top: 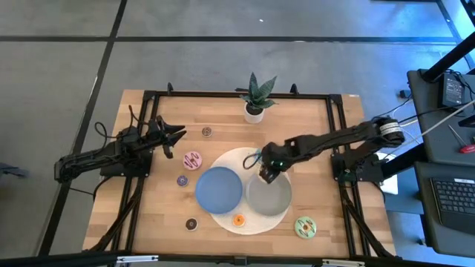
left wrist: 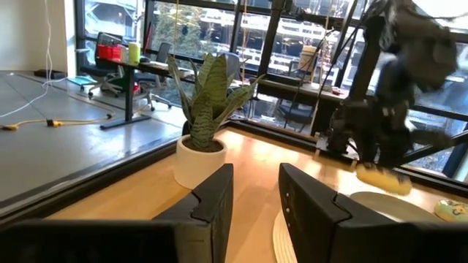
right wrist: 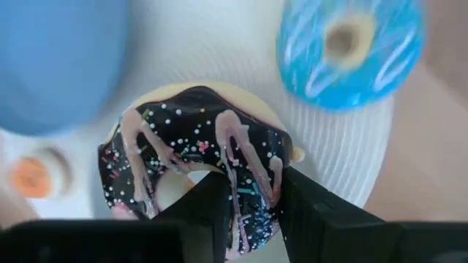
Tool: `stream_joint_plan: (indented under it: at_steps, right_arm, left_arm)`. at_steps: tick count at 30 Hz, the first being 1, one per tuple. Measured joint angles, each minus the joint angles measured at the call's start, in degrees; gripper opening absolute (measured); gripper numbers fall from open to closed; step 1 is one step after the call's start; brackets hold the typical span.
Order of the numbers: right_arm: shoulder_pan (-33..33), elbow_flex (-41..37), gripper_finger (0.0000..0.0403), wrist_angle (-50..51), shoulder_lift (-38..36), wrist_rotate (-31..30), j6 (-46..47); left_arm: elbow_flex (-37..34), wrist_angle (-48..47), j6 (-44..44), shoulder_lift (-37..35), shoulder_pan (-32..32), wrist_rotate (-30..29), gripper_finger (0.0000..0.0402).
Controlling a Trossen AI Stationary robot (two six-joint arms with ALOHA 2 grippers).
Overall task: Pick & Place donuts
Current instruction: Put the big black donut on the gray plate
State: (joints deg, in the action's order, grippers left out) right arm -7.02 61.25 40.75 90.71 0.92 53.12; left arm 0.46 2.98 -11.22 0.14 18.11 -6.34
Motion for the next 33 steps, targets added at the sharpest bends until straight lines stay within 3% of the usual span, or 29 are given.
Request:
stream_joint_plan:
  at_steps: [9,20,33]
  right_arm:
    - [-3.11,0.0,0.0099,-1.22,9.11,0.48,9.29]
    - [-2.89,0.0,0.0101,-2.01,11.57,4.71,11.3]
    - [-2.84,0.0,0.0182,-2.17,11.57,4.73,14.16]
  left_arm:
    - [-0.01,0.0,0.0,0.0,0.0,-0.01,0.0111]
    - [0.01,-0.02,0.0,0.0,0.0,-0.01,0.011]
    - [0.01,-0.02,0.0,0.0,0.0,-0.01,0.0108]
